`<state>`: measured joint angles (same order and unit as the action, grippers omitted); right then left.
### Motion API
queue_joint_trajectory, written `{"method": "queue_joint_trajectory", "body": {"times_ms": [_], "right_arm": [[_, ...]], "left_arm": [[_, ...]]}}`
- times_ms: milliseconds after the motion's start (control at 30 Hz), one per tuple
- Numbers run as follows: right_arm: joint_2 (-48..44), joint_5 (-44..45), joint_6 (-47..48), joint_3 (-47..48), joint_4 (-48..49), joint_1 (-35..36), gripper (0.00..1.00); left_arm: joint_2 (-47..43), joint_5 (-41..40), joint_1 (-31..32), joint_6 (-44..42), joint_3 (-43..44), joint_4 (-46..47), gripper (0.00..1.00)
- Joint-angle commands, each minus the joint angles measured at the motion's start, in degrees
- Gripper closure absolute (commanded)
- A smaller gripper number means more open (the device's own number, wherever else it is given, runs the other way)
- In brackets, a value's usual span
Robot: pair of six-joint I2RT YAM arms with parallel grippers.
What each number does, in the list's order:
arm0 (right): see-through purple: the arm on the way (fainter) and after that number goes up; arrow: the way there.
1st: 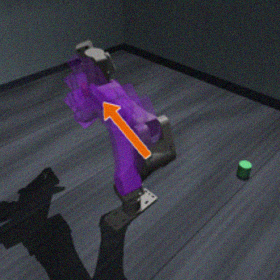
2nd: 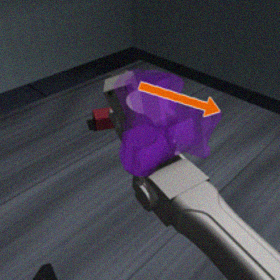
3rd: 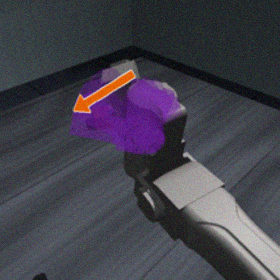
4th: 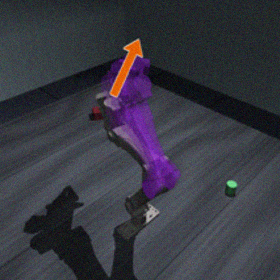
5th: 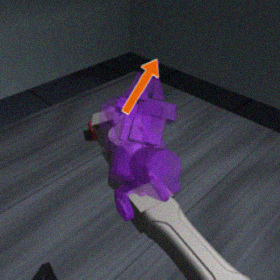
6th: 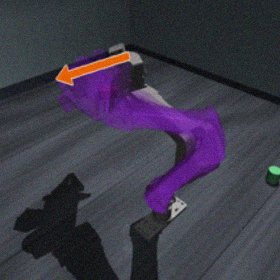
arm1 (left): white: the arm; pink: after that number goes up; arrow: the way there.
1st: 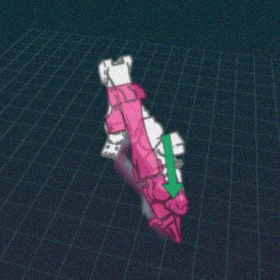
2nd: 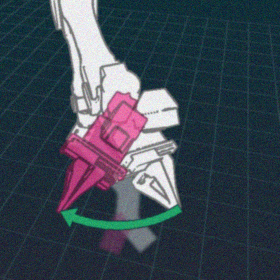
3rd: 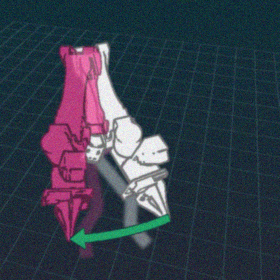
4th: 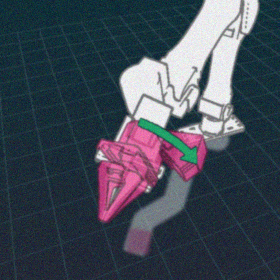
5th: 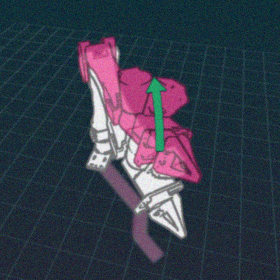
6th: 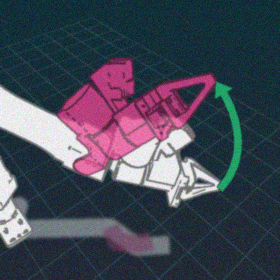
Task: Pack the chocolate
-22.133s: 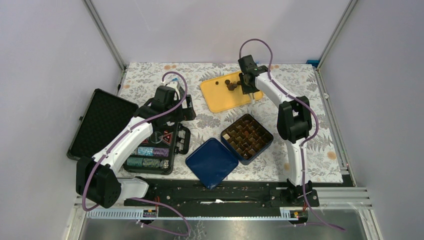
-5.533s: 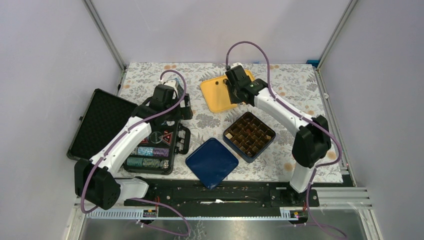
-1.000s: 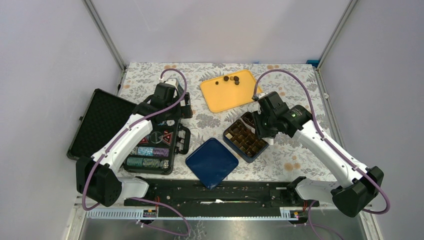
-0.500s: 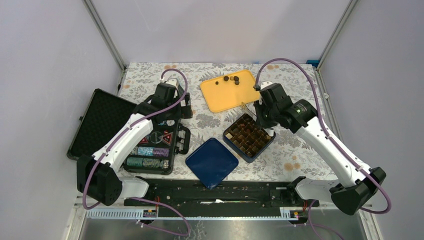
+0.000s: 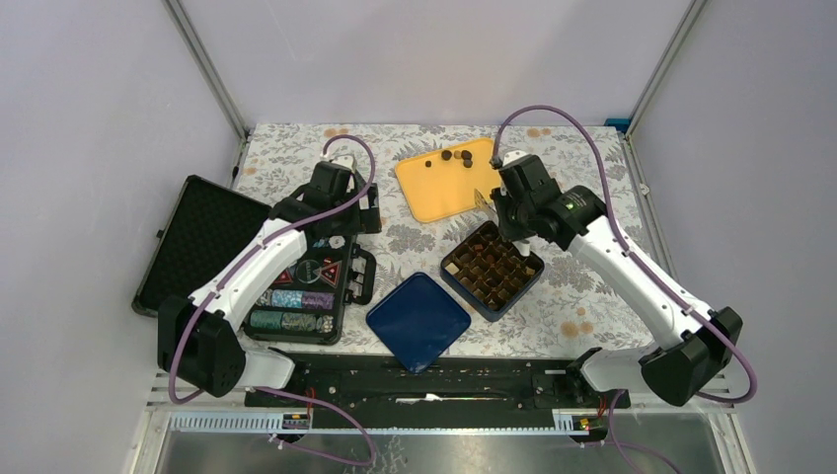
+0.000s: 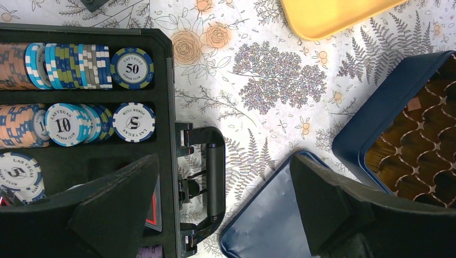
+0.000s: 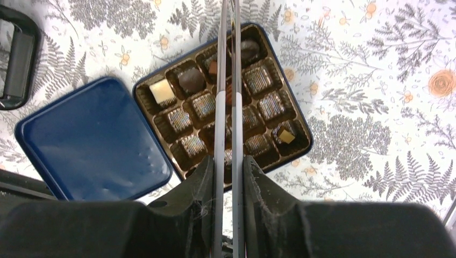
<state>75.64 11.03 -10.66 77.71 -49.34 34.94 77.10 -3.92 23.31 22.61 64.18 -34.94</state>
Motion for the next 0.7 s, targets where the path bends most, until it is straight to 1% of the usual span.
{"method": "queue_joint_trajectory", "body": {"times_ms": [0, 233, 667], "right_arm": [[2.51, 2.81, 1.32, 3.78, 7.21, 0.42, 0.93], [10.94, 2.47, 1.44, 8.57, 12.30, -0.10, 0.92], [26.43, 0.92, 0.51, 21.73, 14.78, -4.49, 0.90]], "left_arm": [[0.22, -1.43, -0.02, -1.29, 2.80, 2.00, 0.01], [-0.58, -2.60, -0.02, -1.94, 1.83, 1.99, 0.01], [-1.76, -1.02, -0.02, -2.37, -0.68, 3.06, 0.01]]}}
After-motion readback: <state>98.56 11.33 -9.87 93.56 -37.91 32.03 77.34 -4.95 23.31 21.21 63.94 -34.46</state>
